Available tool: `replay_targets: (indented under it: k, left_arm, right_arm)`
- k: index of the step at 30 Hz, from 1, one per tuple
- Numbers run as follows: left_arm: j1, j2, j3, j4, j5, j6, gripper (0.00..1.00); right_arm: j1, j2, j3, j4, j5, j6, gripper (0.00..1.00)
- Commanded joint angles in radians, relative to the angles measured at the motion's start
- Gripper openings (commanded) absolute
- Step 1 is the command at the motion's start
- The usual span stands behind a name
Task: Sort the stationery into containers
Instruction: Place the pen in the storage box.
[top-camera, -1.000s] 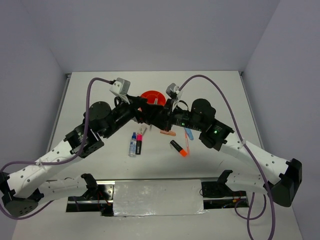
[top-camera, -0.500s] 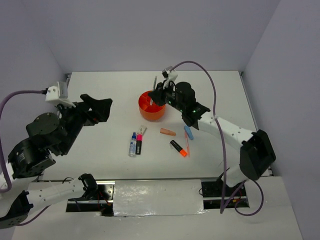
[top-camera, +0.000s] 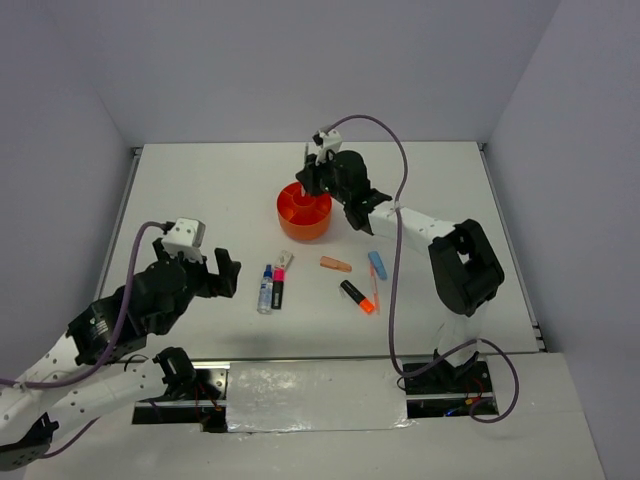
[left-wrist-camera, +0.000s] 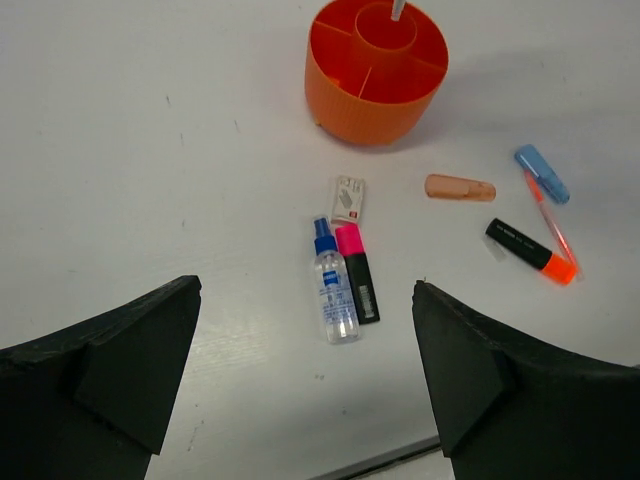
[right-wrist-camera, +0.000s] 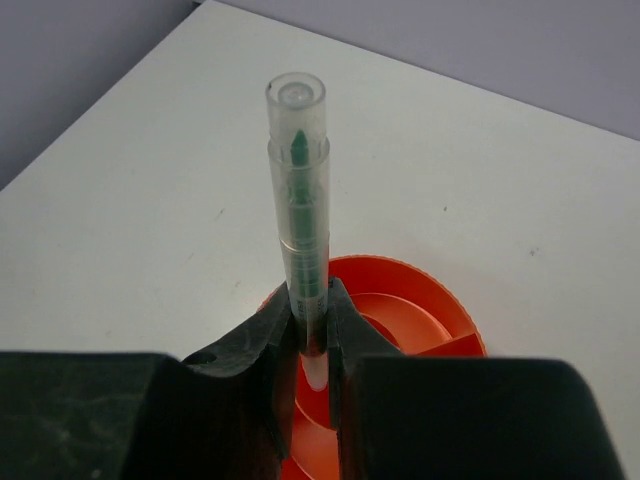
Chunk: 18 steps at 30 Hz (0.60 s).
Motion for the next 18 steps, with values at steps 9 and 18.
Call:
replay_targets:
  k: [9,18]
  left_arm:
    - [0.024,-0.014,-0.030,0.076,0.109,0.025,0.99]
    - [0.037,-0.026,-0.038,0.082,0.123,0.033,0.99]
  right_arm:
    - [-0.004,0.070,-0.036,0.134,0.024,0.009,0.11]
    - [-0.002,0.030,-0.110,0.174,-0.004,0.031,0.54]
